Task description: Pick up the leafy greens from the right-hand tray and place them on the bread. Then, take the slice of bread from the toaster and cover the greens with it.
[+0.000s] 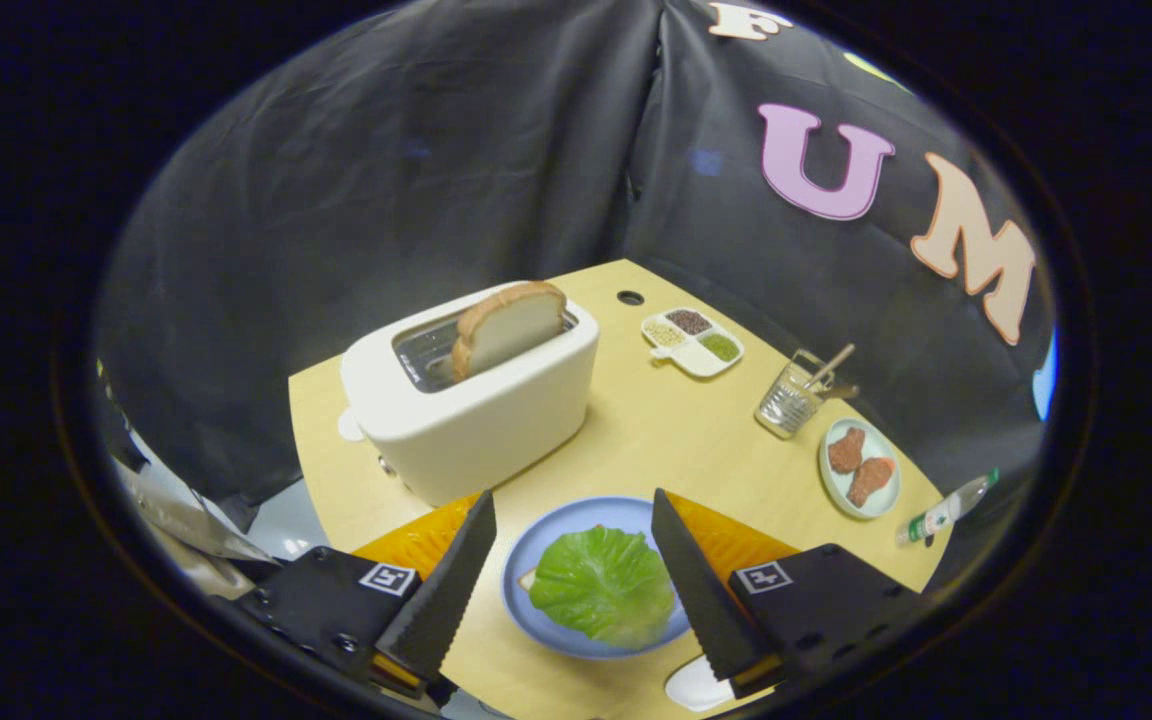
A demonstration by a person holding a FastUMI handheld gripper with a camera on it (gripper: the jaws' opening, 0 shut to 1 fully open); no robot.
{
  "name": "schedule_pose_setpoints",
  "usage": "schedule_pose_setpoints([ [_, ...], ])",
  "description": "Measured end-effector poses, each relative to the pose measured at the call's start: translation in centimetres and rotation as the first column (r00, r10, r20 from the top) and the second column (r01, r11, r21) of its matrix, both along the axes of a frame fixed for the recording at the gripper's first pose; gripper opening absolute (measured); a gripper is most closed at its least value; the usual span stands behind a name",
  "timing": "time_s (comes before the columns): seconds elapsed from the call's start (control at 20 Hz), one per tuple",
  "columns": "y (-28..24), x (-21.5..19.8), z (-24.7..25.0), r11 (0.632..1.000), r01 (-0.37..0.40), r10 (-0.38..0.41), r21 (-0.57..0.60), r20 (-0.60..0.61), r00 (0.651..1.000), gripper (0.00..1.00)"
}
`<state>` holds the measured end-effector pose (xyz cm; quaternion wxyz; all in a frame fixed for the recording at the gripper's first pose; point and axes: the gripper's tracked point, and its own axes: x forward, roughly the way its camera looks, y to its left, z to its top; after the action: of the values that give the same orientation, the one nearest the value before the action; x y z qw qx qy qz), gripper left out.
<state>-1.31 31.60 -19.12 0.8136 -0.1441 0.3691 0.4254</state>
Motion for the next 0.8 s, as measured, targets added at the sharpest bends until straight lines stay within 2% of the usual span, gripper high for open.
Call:
schedule_pose_setpoints([
  [0.4,4.8,0.9,3.4,0.998,-0.004,0.005,0.057,-0.017,1.000,1.00],
  [0.8,9.3,3.4,5.0,0.991,0.072,-0.064,0.114,-0.069,0.996,1.00],
])
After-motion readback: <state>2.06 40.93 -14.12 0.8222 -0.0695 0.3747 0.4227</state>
